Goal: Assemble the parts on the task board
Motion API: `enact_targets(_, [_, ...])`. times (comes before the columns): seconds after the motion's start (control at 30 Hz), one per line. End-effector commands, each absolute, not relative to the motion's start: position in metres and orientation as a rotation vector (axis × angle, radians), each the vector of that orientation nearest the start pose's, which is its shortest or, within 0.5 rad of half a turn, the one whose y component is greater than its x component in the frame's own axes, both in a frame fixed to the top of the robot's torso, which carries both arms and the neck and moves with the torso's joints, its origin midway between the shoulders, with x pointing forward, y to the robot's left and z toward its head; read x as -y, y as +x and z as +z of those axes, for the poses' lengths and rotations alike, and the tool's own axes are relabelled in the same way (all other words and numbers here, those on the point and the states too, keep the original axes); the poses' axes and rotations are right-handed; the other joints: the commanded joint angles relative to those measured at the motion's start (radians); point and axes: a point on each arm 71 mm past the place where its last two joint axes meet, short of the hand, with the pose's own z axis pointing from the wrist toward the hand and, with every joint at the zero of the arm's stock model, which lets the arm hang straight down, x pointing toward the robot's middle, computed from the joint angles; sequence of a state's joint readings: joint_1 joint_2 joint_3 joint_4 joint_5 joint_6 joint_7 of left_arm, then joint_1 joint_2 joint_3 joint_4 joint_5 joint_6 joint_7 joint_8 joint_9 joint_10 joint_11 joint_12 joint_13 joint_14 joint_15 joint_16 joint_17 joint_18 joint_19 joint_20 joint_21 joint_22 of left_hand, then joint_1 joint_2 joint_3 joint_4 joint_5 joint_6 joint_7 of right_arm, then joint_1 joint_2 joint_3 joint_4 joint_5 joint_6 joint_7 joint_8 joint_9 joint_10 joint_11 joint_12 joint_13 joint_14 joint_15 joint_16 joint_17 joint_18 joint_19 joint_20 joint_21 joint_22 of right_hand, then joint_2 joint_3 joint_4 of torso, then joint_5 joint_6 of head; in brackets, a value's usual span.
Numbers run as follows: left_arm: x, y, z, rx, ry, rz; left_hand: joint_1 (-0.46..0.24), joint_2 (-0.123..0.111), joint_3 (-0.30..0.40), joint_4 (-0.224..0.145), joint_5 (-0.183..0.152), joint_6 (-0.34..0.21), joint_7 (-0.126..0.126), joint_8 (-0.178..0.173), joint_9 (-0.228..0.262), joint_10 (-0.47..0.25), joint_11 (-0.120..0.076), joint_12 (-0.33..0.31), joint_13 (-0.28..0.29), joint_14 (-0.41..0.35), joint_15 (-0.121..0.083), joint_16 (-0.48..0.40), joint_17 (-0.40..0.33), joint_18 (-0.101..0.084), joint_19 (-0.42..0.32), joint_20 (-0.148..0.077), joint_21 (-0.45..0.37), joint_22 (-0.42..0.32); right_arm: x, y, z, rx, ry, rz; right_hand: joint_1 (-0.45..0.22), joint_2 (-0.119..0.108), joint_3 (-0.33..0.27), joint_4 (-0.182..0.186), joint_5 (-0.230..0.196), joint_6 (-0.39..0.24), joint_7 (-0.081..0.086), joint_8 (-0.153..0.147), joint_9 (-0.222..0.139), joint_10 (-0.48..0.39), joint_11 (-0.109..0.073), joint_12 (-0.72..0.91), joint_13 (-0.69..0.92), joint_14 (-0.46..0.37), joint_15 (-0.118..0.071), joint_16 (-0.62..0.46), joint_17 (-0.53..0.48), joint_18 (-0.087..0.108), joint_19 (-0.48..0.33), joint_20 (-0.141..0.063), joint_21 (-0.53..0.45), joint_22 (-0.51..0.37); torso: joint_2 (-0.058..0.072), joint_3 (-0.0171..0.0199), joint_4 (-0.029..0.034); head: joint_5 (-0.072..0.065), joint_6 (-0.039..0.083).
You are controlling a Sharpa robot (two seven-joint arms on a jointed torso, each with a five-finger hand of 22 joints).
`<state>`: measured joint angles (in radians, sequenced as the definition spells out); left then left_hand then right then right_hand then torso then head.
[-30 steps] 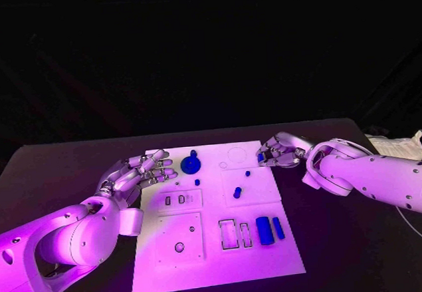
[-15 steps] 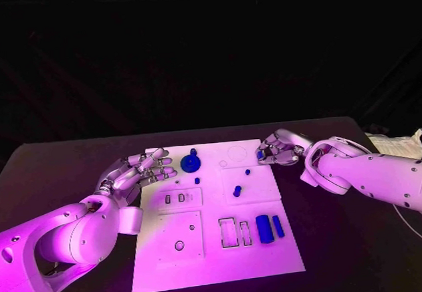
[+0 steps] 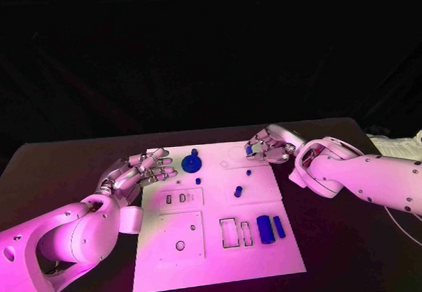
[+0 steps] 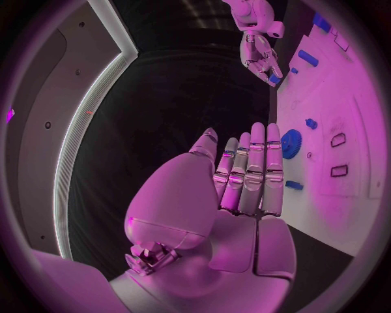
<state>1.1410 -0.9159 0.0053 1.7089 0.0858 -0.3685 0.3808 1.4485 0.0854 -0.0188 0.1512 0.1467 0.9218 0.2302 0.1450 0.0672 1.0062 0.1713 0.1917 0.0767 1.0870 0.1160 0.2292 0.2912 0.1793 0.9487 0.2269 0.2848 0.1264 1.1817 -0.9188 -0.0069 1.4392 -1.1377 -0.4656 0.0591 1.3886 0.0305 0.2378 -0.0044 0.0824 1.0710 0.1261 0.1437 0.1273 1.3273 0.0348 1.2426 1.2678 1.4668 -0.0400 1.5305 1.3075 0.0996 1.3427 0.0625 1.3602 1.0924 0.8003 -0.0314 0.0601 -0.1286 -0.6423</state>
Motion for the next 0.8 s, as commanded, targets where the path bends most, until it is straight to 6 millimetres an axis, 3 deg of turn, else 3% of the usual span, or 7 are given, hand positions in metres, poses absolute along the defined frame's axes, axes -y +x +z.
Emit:
enact_targets(0.03, [-0.193,0.451,-0.177,-1.429,-1.255,-1.635,0.011,0.002,0.002,-0.005,0.003,-0.005,0.004,0.002,-0.001,-0.002,0.0,-0.001,-0.002,0.009,0.0,-0.008,0.002,0.003,0.005,-0.002,-0.006,-0.002,0.256,0.499,-0.174,-1.565,0.267,0.693,-0.002,0.017,0.006,0.002,0.002,0.018,-0.021,0.021,0.014,0.001,-0.011,-0.015,-0.036,0.084,-0.005,-0.007,0.175,-0.004,-0.01,0.0,-0.007,-0.009,-0.003,-0.0023,0.0004,0.007,0.001])
enact_targets(0.17, [-0.192,0.451,-0.178,-1.431,-1.257,-1.636,0.011,0.002,0.002,-0.005,0.003,-0.005,0.004,0.002,-0.001,-0.002,0.0,-0.001,-0.002,0.009,0.0,-0.008,0.002,0.003,0.005,-0.002,-0.006,-0.002,0.223,0.494,-0.172,-1.594,0.235,0.704,-0.008,0.016,0.007,0.004,0.002,0.015,-0.02,0.021,0.013,-0.001,-0.01,-0.018,-0.039,0.084,-0.005,-0.008,0.174,-0.003,-0.012,0.0,-0.008,-0.012,-0.01,-0.0061,0.0044,0.018,-0.006])
enact_targets(0.37, [-0.192,0.453,-0.182,-1.429,-1.264,-1.629,0.011,0.002,0.003,-0.005,0.003,-0.005,0.004,0.002,-0.001,-0.002,0.0,-0.001,-0.002,0.009,0.0,-0.008,0.002,0.003,0.005,-0.002,-0.006,-0.002,0.177,0.488,-0.174,-1.617,0.131,0.716,-0.016,0.015,0.009,0.006,0.007,0.016,-0.021,0.023,0.014,0.008,-0.01,-0.007,-0.027,0.084,-0.004,-0.008,0.174,-0.004,-0.009,0.001,-0.007,-0.007,-0.02,-0.0079,0.0085,0.043,-0.016])
enact_targets(0.5, [-0.193,0.454,-0.183,-1.424,-1.267,-1.622,0.011,0.002,0.003,-0.005,0.003,-0.005,0.004,0.002,-0.001,-0.002,0.0,-0.001,-0.002,0.009,0.0,-0.008,0.002,0.003,0.005,-0.002,-0.006,-0.002,0.148,0.481,-0.178,-1.637,0.043,0.721,-0.019,0.014,0.009,0.007,0.008,0.016,-0.021,0.024,0.014,0.01,-0.01,-0.005,-0.025,0.084,-0.005,-0.009,0.174,-0.004,-0.009,0.001,-0.007,-0.007,-0.023,-0.0111,0.0104,0.051,-0.018])
enact_targets(0.63, [-0.193,0.455,-0.184,-1.422,-1.27,-1.62,0.012,0.002,0.003,-0.006,0.003,-0.005,0.004,0.002,-0.001,-0.002,0.0,-0.001,-0.002,0.009,0.0,-0.008,0.002,0.003,0.005,-0.002,-0.006,-0.003,0.126,0.476,-0.184,-1.656,-0.024,0.721,-0.022,0.012,0.009,0.008,0.009,0.016,-0.021,0.024,0.014,0.01,-0.01,-0.006,-0.026,0.084,-0.005,-0.009,0.173,-0.004,-0.009,0.001,-0.008,-0.009,-0.021,-0.0095,0.0096,0.058,-0.016])
enact_targets(0.8, [-0.192,0.455,-0.184,-1.422,-1.271,-1.622,0.012,0.002,0.003,-0.006,0.003,-0.005,0.004,0.002,-0.001,-0.002,0.0,-0.001,-0.002,0.009,0.0,-0.008,0.002,0.003,0.005,-0.002,-0.006,-0.003,0.108,0.471,-0.195,-1.677,-0.073,0.717,-0.024,0.01,0.01,0.007,0.012,0.017,-0.022,0.025,0.015,0.009,-0.011,-0.007,-0.028,0.084,-0.005,-0.01,0.172,-0.004,-0.009,0.001,-0.008,-0.01,-0.02,-0.0104,0.0084,0.067,-0.023])
